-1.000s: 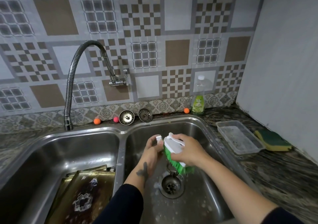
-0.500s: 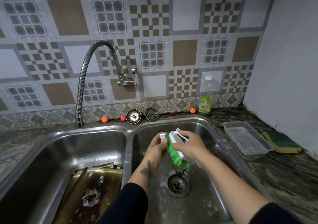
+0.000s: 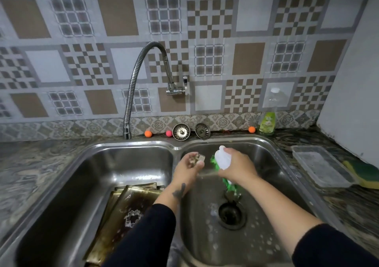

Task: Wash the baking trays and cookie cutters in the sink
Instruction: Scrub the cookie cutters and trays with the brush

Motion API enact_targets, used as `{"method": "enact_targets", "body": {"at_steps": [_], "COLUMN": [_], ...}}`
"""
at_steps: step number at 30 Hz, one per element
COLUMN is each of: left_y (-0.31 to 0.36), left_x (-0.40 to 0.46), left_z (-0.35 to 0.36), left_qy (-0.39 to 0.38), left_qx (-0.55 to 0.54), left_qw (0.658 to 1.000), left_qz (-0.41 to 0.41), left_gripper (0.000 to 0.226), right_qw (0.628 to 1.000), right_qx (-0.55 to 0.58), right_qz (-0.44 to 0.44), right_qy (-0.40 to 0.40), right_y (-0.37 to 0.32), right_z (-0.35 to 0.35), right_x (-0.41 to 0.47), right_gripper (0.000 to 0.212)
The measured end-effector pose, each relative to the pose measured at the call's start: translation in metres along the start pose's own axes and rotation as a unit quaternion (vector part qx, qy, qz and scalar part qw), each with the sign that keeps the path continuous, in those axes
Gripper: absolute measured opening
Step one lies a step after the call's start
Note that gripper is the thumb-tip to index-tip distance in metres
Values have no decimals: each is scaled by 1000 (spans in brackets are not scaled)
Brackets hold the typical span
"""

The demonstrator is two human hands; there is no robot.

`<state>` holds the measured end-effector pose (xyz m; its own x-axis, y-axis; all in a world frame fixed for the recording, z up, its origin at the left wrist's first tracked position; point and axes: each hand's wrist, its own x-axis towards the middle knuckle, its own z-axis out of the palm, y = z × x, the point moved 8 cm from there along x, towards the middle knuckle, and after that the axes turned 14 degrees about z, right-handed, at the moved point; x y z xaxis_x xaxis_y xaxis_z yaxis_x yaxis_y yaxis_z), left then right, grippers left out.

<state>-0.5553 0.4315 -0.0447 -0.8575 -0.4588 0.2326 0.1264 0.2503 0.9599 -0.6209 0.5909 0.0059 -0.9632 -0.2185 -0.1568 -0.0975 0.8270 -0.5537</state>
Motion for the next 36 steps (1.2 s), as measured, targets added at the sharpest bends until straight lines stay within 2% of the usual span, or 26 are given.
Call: {"method": "enact_targets", "body": {"at_steps": [2, 4, 7, 12, 18, 23, 26, 32, 36], "left_y": [6, 2, -28, -111, -146, -138, -116, -53, -23], "left_x": [2, -2, -19, -59, -82, -77, -63, -15, 7], "left_z": [-34, -64, -102, -152, -158, -157, -153, -109, -57], "left_qy": [12, 17, 14, -37, -92, -127, -118, -123, -146], "left_qx": [155, 236, 290, 384, 427, 458, 469, 484, 487], "left_qw": [987, 971, 957, 911, 876, 862, 864, 866, 861], "left_qz": [37, 46, 3, -148, -202, -177, -141, -28, 34], "left_gripper": [38, 39, 41, 44, 45, 60, 50, 31, 34], "right_qw": [1000, 1000, 999, 999, 999, 999, 998, 994, 988], "right_qx": [3, 0, -7, -23, -36, -38, -50, -102, -141], "right_qz": [-6, -17, -22, -16, 9, 25, 24, 40, 57], "right_qy": [8, 21, 29, 27, 23, 16, 0, 0, 16], "right_y": [-8, -13, -16, -6, 14, 23, 25, 47, 68], "right_z": [-3, -5, -3, 13, 32, 34, 31, 8, -33], "right_x": [1, 1, 2, 2, 2, 1, -1, -2, 4], "right_gripper": [85, 84, 83, 80, 79, 81, 88, 87, 85]}}
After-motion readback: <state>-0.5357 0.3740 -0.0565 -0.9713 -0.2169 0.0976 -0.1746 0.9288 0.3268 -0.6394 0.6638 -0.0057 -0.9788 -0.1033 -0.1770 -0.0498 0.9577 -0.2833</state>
